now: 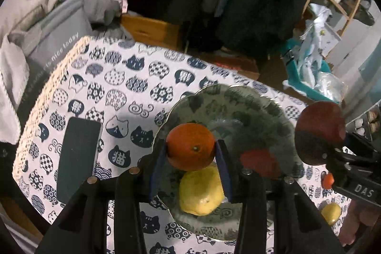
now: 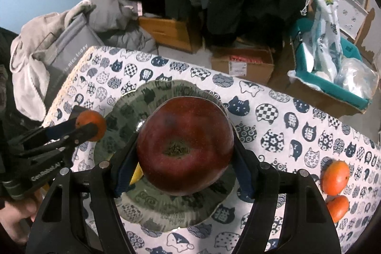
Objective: Organize fruits
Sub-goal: 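Lower the tangerine into the bowl with the left tool while the right tool lowers the apple in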
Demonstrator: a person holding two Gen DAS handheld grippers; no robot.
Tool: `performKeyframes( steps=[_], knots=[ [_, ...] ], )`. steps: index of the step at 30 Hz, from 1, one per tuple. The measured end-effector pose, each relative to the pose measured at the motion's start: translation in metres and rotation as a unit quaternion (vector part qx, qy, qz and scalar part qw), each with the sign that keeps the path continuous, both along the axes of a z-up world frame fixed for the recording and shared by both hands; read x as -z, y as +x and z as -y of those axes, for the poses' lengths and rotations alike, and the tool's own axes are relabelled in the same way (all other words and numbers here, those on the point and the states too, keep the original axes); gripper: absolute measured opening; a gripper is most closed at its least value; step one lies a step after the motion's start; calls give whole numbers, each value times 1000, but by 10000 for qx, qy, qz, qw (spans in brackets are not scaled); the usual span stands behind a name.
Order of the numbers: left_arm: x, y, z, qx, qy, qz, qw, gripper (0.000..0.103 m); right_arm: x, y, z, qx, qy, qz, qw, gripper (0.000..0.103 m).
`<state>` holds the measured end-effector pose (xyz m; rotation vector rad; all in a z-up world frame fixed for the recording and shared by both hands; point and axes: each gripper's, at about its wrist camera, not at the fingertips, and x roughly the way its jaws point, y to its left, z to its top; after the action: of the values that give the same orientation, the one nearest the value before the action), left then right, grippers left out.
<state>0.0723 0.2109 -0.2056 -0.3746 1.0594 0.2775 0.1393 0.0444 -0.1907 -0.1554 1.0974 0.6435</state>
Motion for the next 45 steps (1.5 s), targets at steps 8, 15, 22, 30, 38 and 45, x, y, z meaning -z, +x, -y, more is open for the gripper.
performKeyframes(
  steps=[8, 15, 22, 30, 38, 45],
  knots=[
    [22, 9, -4, -61, -195, -169, 9996, 43, 18, 7, -13, -69, -155, -142, 9998, 72],
    [35, 12, -1, 21, -350, -360, 9987, 43, 27, 9, -19, -70, -183, -252, 9995, 72],
    [32, 13, 2, 72, -255, -289, 9992, 45, 34, 9, -23, -87, -168, -362, 9992, 72],
    [34, 8, -5, -116, -260, -375, 9989, 45, 41, 15, -23, -22, -138, -502, 9986, 72],
    [32, 4, -9, -214, -320, -369, 9986, 46, 47, 18, -27, -31, -175, -650, 9977, 74],
    [30, 5, -10, -200, -336, -351, 9986, 46, 44, 16, -30, -104, -171, -576, 9981, 75]
  ],
)
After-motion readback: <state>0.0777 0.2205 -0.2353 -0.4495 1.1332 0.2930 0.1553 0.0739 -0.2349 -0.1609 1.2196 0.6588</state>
